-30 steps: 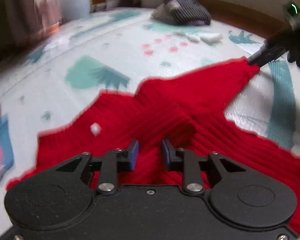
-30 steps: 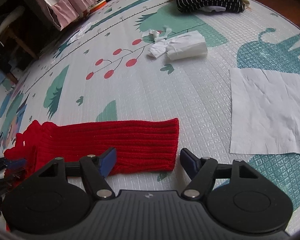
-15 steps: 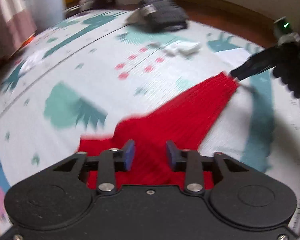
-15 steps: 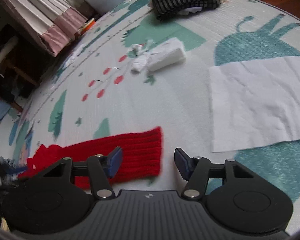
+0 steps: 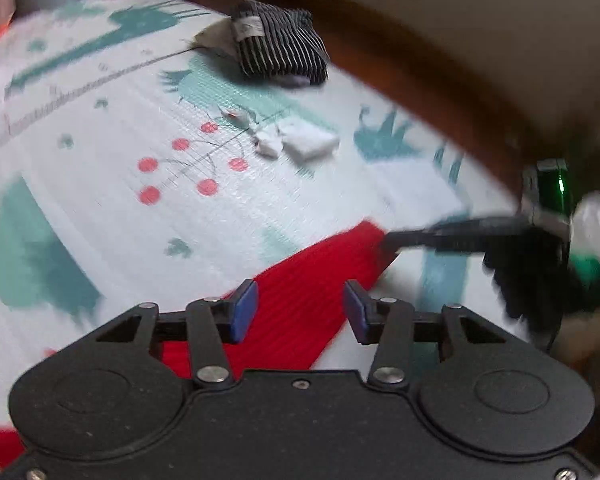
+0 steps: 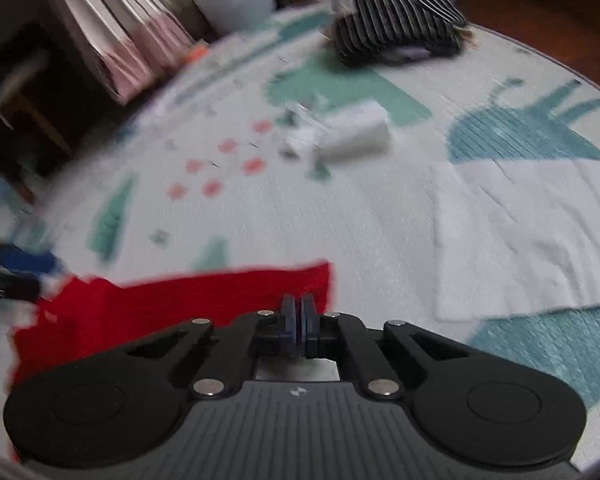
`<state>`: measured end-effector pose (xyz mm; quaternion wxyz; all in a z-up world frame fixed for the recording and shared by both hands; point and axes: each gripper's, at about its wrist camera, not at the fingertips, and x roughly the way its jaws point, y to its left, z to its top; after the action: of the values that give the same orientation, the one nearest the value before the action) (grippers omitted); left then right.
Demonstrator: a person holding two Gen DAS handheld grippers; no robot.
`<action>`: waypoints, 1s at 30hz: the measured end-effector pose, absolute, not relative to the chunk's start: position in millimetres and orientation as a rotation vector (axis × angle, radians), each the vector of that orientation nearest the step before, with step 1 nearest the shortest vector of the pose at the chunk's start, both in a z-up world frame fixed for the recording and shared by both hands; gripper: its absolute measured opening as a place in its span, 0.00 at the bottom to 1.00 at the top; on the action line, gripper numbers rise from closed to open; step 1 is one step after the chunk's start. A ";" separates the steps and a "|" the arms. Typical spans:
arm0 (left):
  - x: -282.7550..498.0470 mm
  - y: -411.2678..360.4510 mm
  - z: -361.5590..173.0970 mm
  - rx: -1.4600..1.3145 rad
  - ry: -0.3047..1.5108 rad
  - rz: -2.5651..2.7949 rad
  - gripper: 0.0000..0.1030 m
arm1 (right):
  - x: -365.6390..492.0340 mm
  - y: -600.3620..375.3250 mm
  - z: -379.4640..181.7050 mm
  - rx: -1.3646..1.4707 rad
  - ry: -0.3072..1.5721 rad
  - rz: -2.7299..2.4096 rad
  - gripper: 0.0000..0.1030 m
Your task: Fold clothes
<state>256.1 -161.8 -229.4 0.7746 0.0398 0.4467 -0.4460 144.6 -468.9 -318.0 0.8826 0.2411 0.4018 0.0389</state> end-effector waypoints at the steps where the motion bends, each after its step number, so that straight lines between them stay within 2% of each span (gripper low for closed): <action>1: 249.1 -164.7 -231.0 0.091 0.944 -0.974 0.45 | 146.8 -467.8 -312.3 0.513 0.833 0.105 0.05; 7: 209.0 -197.0 -237.6 0.189 0.854 -1.048 0.45 | 161.3 -452.1 -292.5 0.613 0.826 0.244 0.05; 16: 204.2 -220.6 -236.2 0.284 0.758 -0.992 0.44 | 174.0 -424.5 -262.2 0.694 0.831 0.414 0.05; 20: 214.0 -208.1 -233.3 0.228 0.763 -0.923 0.10 | 177.4 -417.3 -254.3 0.737 0.813 0.467 0.07; 23: 222.7 -178.0 -229.7 0.144 0.807 -0.882 0.09 | 173.3 -424.0 -246.7 0.823 0.734 0.519 0.11; 25: 224.6 -148.0 -223.5 0.080 0.827 -0.855 0.09 | 172.2 -426.1 -241.5 0.822 0.711 0.509 0.21; 26: 223.8 -129.5 -218.6 0.040 0.825 -0.845 0.09 | 173.2 -425.0 -241.1 0.805 0.721 0.495 0.23; 30: 217.7 -54.4 -203.1 -0.086 0.801 -0.755 0.09 | 175.1 -405.9 -242.9 0.647 0.780 0.440 0.23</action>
<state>217.7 -54.4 -203.1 0.8515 -0.0409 0.3805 -0.3584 175.1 -405.9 -242.9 0.8513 0.3075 0.3703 0.2089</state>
